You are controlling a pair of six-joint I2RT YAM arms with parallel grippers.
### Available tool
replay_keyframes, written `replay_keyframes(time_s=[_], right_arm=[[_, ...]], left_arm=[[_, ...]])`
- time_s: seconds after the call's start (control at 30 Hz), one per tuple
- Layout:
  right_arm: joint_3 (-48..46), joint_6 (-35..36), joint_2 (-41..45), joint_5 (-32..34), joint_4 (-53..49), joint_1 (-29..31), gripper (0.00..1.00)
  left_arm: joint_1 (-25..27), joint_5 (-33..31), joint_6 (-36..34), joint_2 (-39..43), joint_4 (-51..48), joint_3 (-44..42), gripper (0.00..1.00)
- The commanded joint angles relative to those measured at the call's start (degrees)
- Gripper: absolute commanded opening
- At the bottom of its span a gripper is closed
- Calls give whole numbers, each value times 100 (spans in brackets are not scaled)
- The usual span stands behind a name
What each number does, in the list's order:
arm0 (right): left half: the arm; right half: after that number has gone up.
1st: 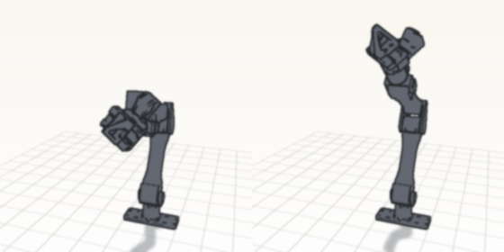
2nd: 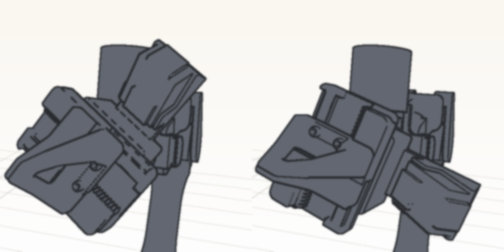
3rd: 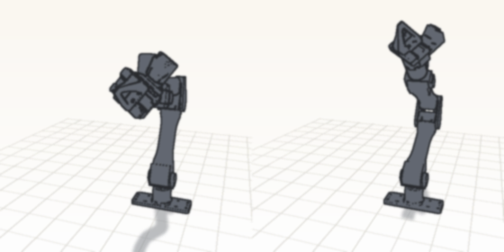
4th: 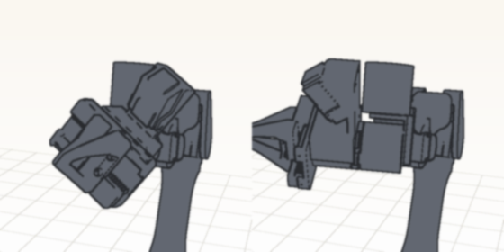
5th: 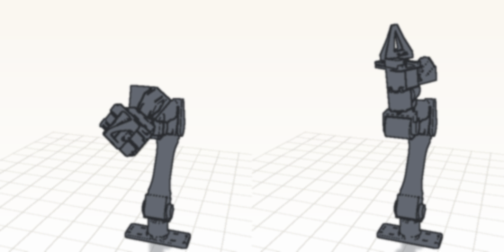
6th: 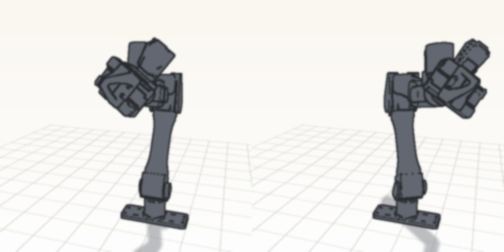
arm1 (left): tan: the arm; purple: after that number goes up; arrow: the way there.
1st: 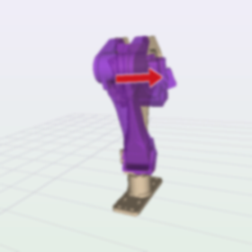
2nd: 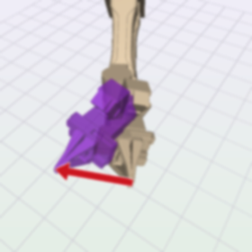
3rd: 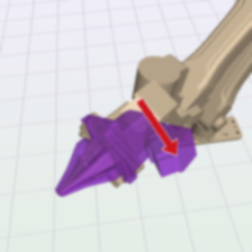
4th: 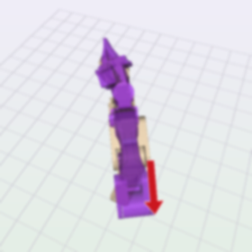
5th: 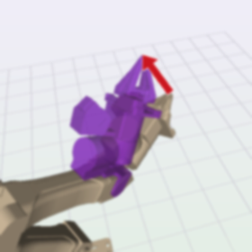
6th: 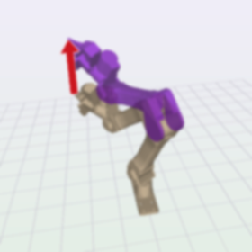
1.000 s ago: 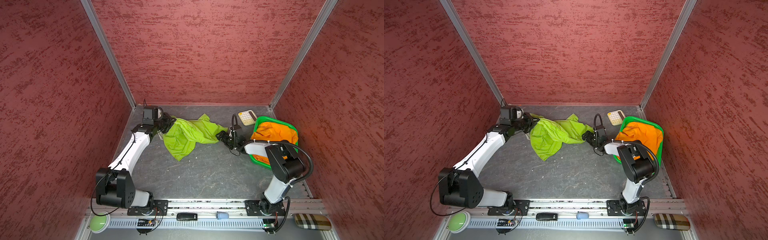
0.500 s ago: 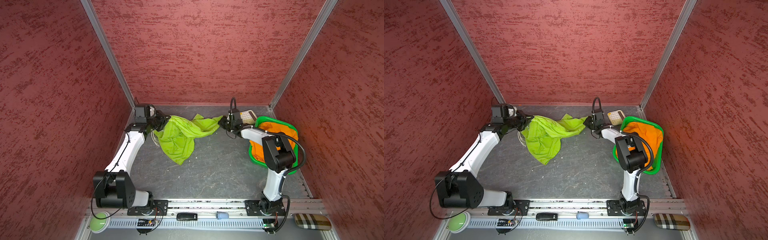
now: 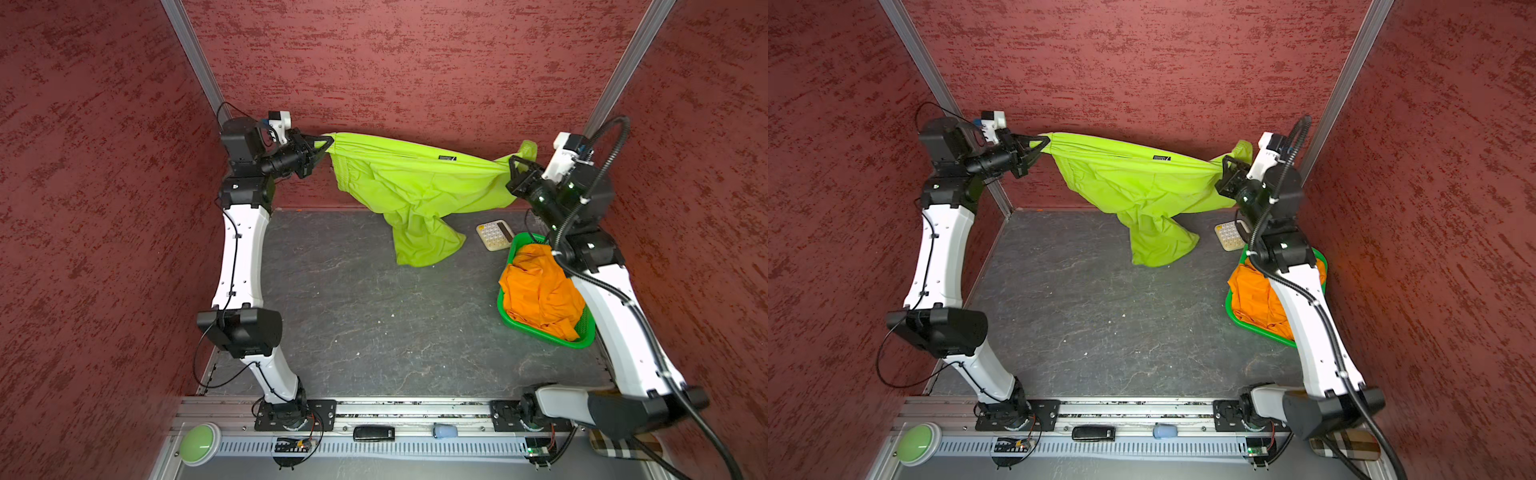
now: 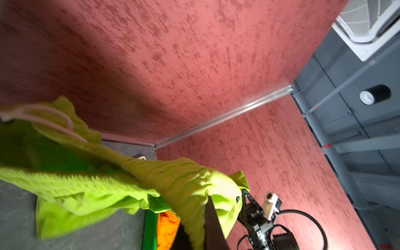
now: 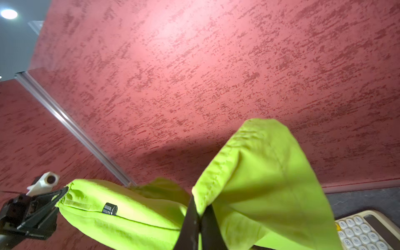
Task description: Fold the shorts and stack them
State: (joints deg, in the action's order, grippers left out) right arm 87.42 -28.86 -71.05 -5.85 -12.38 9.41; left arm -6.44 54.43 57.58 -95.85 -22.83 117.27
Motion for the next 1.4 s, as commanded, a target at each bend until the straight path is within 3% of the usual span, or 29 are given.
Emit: replay_keyframes(time_s=[0.0, 0.1, 0.2, 0.37, 0.43, 0.47, 0.5, 0.6, 0.7, 0.73, 0.87, 1.03, 1.13, 1.37], right_arm=[[-1107, 211, -5, 590, -386, -428, 0], [-2161, 14, 71, 121, -244, -422, 0], [-3105, -183, 83, -318, -98, -288, 0], [-4220, -462, 148, -584, -75, 260, 0], [-4505, -470, 90, -734, -175, 443, 0], [-4607, -445, 47, -859, -258, 504, 2], [-4644, -389, 22, -942, -340, 540, 16], [-4417, -193, 183, -883, -750, 552, 63], [-3650, 64, 289, -538, -1192, 517, 90], [-3418, 130, 213, -449, -1250, 497, 98], [-2233, 285, -836, -375, -1044, 349, 99], [-744, 93, -2795, -683, -555, 211, 99], [65, -103, -3887, -1071, -428, 209, 99], [975, -378, -5291, -1415, -272, 200, 99]], left_arm=[[-662, -491, -291, 423, 53, -1799, 0], [-965, -661, -463, 946, -70, -3874, 0], [-1258, -494, -229, 1258, 556, -5895, 0], [-1527, -425, -578, 1422, 419, -7230, 0], [-1534, -377, -654, 1458, 405, -7425, 22], [-1536, -383, -772, 1435, 280, -7410, 35], [-1536, -394, -882, 1413, 110, -7351, 47], [-1545, -452, -1109, 1443, -293, -7038, 69], [-1536, -1028, -1430, 1605, -903, -6460, 99], [-1536, -1289, -1504, 1651, -1042, -6286, 99], [-1377, -1621, -1184, 1462, -532, -5784, 99], [-578, -1804, -1455, -17, -976, -4130, 99], [-276, -1635, -1272, -745, -881, -3526, 99], [260, -1654, -1074, -2209, -1040, -2262, 99]])
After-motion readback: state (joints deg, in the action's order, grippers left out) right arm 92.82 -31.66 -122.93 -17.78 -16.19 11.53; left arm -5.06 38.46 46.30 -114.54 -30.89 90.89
